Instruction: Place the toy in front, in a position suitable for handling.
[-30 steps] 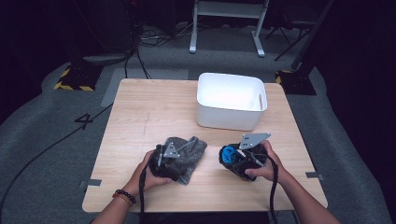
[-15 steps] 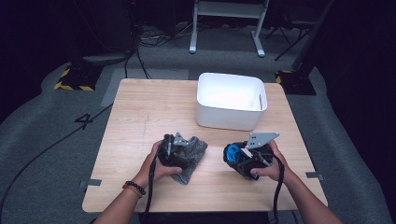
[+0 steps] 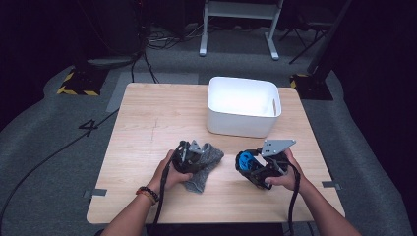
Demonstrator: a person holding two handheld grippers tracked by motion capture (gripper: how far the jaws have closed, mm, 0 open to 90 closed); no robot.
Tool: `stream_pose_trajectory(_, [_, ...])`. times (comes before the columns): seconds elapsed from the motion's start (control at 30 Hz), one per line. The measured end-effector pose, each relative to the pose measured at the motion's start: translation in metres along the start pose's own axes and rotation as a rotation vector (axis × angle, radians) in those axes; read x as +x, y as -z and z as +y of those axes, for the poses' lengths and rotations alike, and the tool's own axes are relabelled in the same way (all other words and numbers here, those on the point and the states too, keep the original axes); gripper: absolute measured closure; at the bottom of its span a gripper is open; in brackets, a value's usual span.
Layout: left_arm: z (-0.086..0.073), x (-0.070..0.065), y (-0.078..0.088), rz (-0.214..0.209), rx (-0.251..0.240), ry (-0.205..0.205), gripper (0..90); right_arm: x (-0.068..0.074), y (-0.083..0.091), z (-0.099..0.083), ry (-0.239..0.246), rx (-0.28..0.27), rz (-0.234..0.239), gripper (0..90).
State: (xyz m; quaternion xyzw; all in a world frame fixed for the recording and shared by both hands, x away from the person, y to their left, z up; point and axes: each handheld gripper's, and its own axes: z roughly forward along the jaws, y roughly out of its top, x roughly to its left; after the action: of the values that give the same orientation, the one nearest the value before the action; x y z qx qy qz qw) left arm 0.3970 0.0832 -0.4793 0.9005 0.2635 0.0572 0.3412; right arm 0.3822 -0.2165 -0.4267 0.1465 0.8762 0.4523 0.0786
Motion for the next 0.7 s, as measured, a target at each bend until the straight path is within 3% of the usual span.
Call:
stream_pose_trajectory(0.03, [0.0, 0.0, 0.0, 0.0, 0.0, 0.0, 74.0, 0.0, -0.001, 0.0, -0.003, -0.006, 0.005, 26.5])
stream_pose_trajectory(0.07, [0.004, -0.01, 0.005, -0.044, -0.066, -0.038, 74.4, 0.001, -0.001, 0.001, -0.002, -0.01, 0.006, 26.5])
stream_pose_trajectory(0.1, [0.008, -0.016, 0.008, -0.054, -0.099, -0.062, 74.5, 0.001, -0.002, 0.001, 0.0, -0.014, 0.002, 26.6])
stream_pose_trajectory(0.13, [0.008, -0.016, 0.008, -0.054, -0.099, -0.062, 74.5, 0.001, -0.002, 0.001, 0.0, -0.014, 0.002, 26.6])
stream_pose_trajectory(0.17, [0.014, -0.028, 0.015, -0.086, -0.163, -0.104, 74.5, 0.002, -0.004, 0.002, 0.005, -0.027, 0.003, 26.5])
stream_pose_trajectory(0.27, [0.023, -0.043, 0.02, -0.114, -0.218, -0.157, 74.5, 0.003, -0.003, 0.003, 0.01, -0.055, 0.01, 26.5])
stream_pose_trajectory(0.4, [0.029, -0.053, 0.02, -0.142, -0.258, -0.182, 74.5, 0.003, -0.002, 0.003, 0.007, -0.076, 0.011, 26.5])
stream_pose_trajectory(0.47, [0.034, -0.06, 0.022, -0.128, -0.279, -0.208, 74.6, 0.002, -0.003, 0.002, 0.004, -0.065, 0.019, 26.5])
stream_pose_trajectory(0.7, [0.034, -0.064, 0.021, -0.106, -0.296, -0.234, 74.8, -0.002, -0.004, -0.003, -0.02, -0.052, 0.047, 26.4])
